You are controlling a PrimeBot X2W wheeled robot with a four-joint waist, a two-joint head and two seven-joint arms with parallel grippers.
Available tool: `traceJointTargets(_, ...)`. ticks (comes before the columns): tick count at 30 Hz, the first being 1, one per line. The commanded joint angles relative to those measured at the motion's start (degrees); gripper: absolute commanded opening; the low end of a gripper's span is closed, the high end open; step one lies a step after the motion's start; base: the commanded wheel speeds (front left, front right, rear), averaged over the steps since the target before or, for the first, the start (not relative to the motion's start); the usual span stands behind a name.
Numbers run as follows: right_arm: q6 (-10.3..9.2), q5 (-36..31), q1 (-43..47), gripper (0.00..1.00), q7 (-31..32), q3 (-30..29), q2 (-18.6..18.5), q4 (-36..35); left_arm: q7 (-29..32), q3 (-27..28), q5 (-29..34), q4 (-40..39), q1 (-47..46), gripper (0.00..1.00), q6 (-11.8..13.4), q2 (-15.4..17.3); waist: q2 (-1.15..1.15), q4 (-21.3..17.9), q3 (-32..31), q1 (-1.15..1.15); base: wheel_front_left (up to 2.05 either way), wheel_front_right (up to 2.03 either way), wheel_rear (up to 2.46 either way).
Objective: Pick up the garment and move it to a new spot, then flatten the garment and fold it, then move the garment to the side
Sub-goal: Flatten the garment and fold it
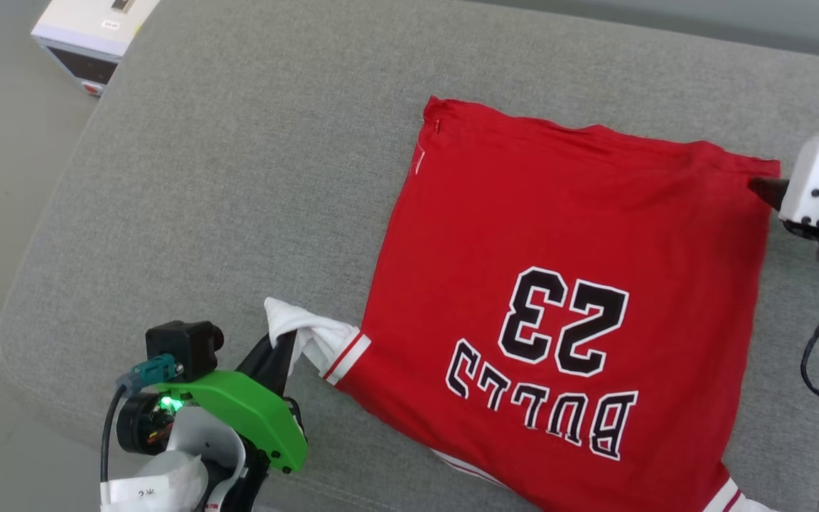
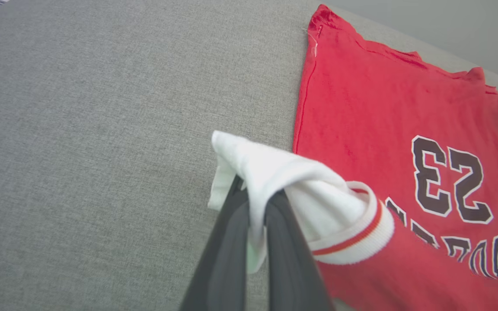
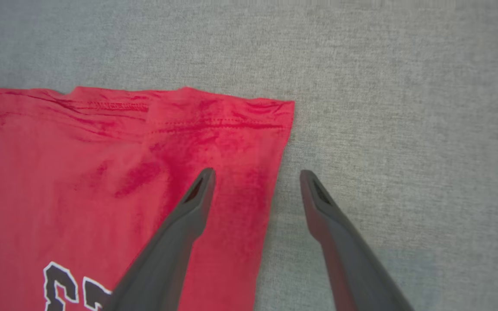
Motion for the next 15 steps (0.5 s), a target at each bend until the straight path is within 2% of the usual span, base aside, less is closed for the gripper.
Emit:
traceJointTargets(1,-0.04,-1.2,-1.8,1.00,0.4,0.3,0.3,1.1,-0.6,0.0,0.3,0.6,-1.6,0.00,-0.7,-0.6,0.00,2.1,3.3,0.00,0.00,0.00,0.00)
traceJointTargets(2,-0.04,-4.1,-5.1,1.00,1.2,0.1,0.6,4.2,-1.3,-0.2,0.2,1.9,-3.1,0.00,-2.1,-1.2,0.00,2.7,5.4,0.00,0.00,0.00,0.00)
traceJointTargets(5,-0.04,-6.0,-5.7,1.00,2.2,-0.5,1.1,7.0,-1.9,-0.1,0.2,2.9,-3.9,0.00,-2.7,-1.7,0.00,2.8,6.0,0.00,0.00,0.00,0.00)
traceJointTargets(7,-0.04,-8.9,-4.9,1.00,5.6,-1.7,1.3,10.9,-2.4,-0.4,0.1,4.2,-4.4,0.00,-3.4,-2.3,0.00,3.0,6.2,0.00,0.00,0.00,0.00)
traceJointTargets(8,-0.04,-9.7,-4.5,0.72,6.5,-2.2,1.4,11.6,-2.5,-0.4,0.0,4.6,-4.5,0.00,-3.6,-2.4,0.00,3.0,6.2,0.00,0.00,0.00,0.00)
traceJointTargets(9,-0.04,-10.7,-4.0,0.26,7.8,-2.6,1.6,12.5,-2.6,-0.5,0.0,5.0,-4.6,0.00,-3.8,-2.5,0.00,3.0,6.1,0.00,0.00,0.00,0.00)
traceJointTargets(10,-0.04,-11.1,-3.8,0.00,8.5,-3.3,1.8,13.0,-2.7,-0.5,-0.1,5.3,-4.6,0.00,-3.9,-2.6,0.00,3.0,5.9,0.00,0.00,0.00,0.00)
traceJointTargets(15,-0.04,-12.6,-3.7,0.00,9.2,-4.8,2.9,13.2,-3.1,-0.5,-0.4,6.5,-4.4,0.00,-4.3,-2.5,0.00,2.8,5.2,0.00,0.00,0.00,0.00)
